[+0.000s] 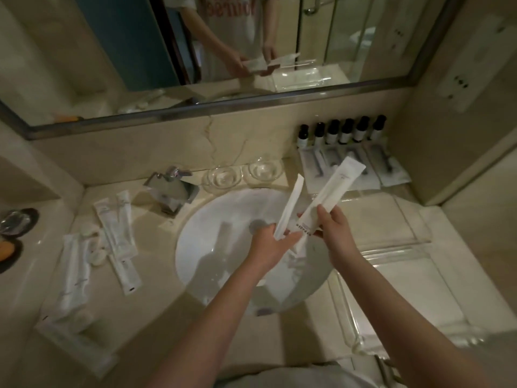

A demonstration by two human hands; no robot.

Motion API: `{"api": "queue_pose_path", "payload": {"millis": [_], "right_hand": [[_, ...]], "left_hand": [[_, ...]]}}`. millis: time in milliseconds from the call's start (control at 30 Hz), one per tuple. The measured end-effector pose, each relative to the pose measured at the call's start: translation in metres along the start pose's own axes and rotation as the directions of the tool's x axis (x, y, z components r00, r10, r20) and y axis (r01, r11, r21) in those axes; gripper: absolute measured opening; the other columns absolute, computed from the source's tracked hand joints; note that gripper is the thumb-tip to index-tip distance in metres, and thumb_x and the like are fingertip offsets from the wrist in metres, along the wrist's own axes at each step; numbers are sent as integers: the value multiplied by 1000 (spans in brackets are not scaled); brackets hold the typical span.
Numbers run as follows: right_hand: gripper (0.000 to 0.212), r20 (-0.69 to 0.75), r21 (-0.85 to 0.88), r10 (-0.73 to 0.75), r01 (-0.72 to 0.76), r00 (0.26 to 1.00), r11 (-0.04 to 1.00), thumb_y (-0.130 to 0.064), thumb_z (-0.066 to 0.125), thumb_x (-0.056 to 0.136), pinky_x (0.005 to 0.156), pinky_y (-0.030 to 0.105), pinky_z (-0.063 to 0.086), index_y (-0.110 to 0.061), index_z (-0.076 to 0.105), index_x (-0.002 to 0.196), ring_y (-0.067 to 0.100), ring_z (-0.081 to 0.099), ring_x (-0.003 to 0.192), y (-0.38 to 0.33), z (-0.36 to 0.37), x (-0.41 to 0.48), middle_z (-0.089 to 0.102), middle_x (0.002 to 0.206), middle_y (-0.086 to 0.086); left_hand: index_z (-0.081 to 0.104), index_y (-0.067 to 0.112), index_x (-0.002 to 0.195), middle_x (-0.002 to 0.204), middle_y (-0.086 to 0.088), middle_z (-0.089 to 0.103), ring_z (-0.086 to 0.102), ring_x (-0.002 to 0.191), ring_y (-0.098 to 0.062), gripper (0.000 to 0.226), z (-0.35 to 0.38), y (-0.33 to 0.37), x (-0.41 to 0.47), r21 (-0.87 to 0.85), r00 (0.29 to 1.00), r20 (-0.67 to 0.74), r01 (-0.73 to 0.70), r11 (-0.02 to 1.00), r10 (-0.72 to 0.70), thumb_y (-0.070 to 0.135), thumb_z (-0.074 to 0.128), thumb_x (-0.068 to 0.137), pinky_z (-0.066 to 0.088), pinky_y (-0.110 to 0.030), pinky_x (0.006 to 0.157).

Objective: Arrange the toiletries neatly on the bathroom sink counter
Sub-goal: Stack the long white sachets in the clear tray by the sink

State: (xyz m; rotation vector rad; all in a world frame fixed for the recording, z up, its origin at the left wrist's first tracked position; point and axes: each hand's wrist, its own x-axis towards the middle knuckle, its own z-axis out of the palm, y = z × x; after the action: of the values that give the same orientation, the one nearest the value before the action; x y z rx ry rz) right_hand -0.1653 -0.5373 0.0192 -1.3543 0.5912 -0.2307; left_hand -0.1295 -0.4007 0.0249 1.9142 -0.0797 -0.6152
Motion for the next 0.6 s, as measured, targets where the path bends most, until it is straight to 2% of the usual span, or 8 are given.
{"api": "queue_pose_path", "payload": {"millis": [100,200,267,333,367,433,500,600], "right_hand": [[18,-52,75,5,-1,999,997,-19,39,99,66,28,55,-8,49,110,17,70,78,-1,-12,3,71,90,10],[13,-99,69,35,-28,994,997,-20,40,99,69,31,54,-14,51,104,18,67,79,2,-24,10,69,89,7],[12,-181,6,76,-76,981,997,-20,46,96,62,27,48,-12,54,102,16,60,71,6,-34,15,63,85,5],[11,-266,-24,140,-152,954,988,-20,52,92,55,25,40,-10,57,89,15,50,60,10,-48,22,56,76,5],[14,-289,-13,183,-195,940,981,-20,53,92,52,25,38,-10,56,81,15,46,56,12,-56,25,54,72,5],[18,-319,54,268,-264,909,963,-19,53,92,47,23,39,-10,54,76,15,45,53,16,-71,34,52,69,6],[16,-347,102,327,-312,879,945,-17,52,93,48,24,45,-4,56,85,17,51,56,19,-84,48,56,71,9],[18,-377,160,393,-359,839,919,-13,52,90,62,33,53,0,55,102,23,60,67,21,-98,74,61,79,13]], "left_hand": [[51,28,69,68,7,55,52,59,-7,23,10,4,4,-6,998,17,59,998,-59,31,69,83,40,-10,47],[52,23,71,63,4,50,44,51,-8,20,18,8,8,-34,992,57,110,993,-108,21,66,86,35,-11,39],[59,13,82,67,3,53,49,56,-9,9,27,15,14,21,994,54,98,995,-99,19,65,87,38,-11,42],[62,11,103,79,-2,57,53,68,-13,19,36,23,23,118,996,21,82,990,-85,22,63,88,39,-16,52],[61,10,108,85,-3,57,52,71,-13,24,40,26,29,179,997,4,77,981,-79,24,61,89,37,-14,53],[62,8,109,90,-2,56,51,69,-12,27,47,31,38,276,998,-7,61,959,-61,26,57,90,35,-12,47],[62,5,109,89,-2,56,52,74,-15,29,51,34,48,312,999,-12,50,949,-49,27,53,91,38,-19,54],[62,6,98,85,-3,55,55,80,-24,24,47,34,60,317,999,-32,46,947,-37,26,52,90,38,-25,67]]}}
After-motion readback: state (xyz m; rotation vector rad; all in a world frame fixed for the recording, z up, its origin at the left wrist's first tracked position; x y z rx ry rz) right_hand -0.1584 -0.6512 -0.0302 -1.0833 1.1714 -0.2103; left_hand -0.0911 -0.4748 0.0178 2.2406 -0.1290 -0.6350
